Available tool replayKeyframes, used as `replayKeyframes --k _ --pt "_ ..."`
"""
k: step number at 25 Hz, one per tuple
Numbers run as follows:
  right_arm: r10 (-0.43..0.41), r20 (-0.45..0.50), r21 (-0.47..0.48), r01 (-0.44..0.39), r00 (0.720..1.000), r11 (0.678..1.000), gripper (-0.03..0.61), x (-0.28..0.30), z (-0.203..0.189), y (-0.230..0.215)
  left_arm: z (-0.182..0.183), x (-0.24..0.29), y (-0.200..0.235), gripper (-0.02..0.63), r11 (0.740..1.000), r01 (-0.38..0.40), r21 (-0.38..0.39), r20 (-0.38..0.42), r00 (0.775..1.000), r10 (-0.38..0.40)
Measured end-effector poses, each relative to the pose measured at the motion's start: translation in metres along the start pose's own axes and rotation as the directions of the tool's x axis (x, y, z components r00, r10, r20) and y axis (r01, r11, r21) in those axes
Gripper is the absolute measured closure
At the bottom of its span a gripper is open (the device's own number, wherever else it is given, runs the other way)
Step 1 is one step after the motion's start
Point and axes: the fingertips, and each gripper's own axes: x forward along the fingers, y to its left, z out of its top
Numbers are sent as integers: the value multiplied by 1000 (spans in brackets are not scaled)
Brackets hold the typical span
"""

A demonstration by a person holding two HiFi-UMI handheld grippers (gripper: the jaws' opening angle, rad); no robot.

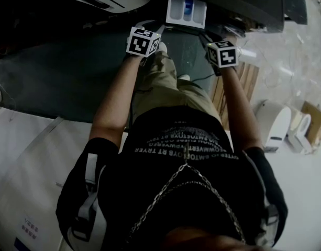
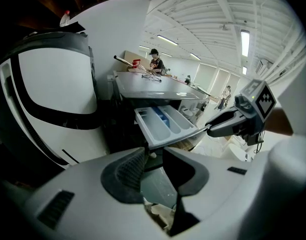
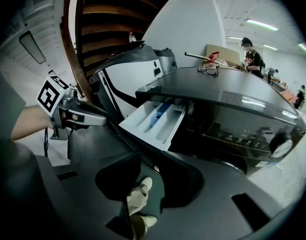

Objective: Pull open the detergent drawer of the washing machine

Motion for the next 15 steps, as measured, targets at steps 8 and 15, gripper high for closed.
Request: replayKeyframes --k 8,15 --pt "8 -27 -27 -9 1000 1000 469 -3 -9 4 -8 -4 -6 503 1000 -8 -12 -27 1000 7" --pt "14 -41 -19 -15 999 1000 468 -5 -15 5 -11 -9 -9 503 1000 -6 -21 -59 998 5"
